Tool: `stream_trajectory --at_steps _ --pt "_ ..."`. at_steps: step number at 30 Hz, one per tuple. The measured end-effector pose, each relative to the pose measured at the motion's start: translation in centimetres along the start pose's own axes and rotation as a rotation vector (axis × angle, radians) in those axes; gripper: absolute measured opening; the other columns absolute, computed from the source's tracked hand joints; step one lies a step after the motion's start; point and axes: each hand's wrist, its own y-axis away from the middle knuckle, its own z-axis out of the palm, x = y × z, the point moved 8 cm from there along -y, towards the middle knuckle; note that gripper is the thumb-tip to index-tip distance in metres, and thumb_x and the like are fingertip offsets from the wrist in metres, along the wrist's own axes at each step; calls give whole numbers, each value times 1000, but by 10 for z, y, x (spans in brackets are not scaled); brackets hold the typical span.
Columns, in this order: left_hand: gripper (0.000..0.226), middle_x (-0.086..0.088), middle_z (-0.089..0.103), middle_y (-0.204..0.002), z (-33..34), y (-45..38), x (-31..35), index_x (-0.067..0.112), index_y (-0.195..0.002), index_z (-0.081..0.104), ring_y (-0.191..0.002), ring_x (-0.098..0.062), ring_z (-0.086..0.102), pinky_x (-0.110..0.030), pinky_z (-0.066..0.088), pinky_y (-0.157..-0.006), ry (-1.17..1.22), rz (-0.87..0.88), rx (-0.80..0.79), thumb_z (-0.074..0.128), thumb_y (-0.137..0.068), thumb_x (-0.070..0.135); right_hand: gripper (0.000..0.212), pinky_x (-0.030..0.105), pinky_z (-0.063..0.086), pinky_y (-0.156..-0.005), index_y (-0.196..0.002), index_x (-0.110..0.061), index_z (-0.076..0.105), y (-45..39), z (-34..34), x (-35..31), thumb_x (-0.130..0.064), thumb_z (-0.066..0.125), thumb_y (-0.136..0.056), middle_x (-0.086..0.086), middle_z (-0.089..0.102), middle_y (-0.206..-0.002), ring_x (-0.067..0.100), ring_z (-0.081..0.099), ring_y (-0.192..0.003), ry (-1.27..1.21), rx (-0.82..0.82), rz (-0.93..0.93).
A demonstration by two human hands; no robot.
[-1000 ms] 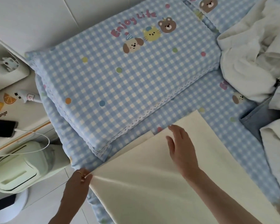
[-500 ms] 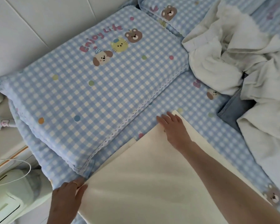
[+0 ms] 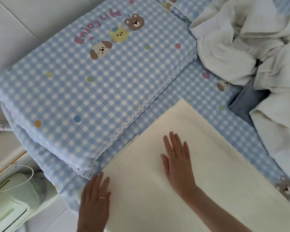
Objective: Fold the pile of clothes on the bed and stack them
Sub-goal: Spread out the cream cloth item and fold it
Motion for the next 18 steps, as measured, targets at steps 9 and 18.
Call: stream_trajectory --at_steps 9,18 --pt "54 0 -3 -159 41 38 14 19 -151 3 -147 -15 1 -33 9 -115 -23 392 -432 7 -100 37 49 36 18 -111 -142 -18 39 269 -24 112 -34 15 -102 -6 12 -156 10 3 -146 117 -338 285" --pt "86 -2 54 -137 67 214 200 6 -149 4 -132 -17 42 -33 22 -110 -115 1367 -540 47 -82 38 62 32 22 -112 -150 -31 2 511 -89 164 -58 6 -94 -17 -7 -158 -2 -5 -143 57 -424 656"
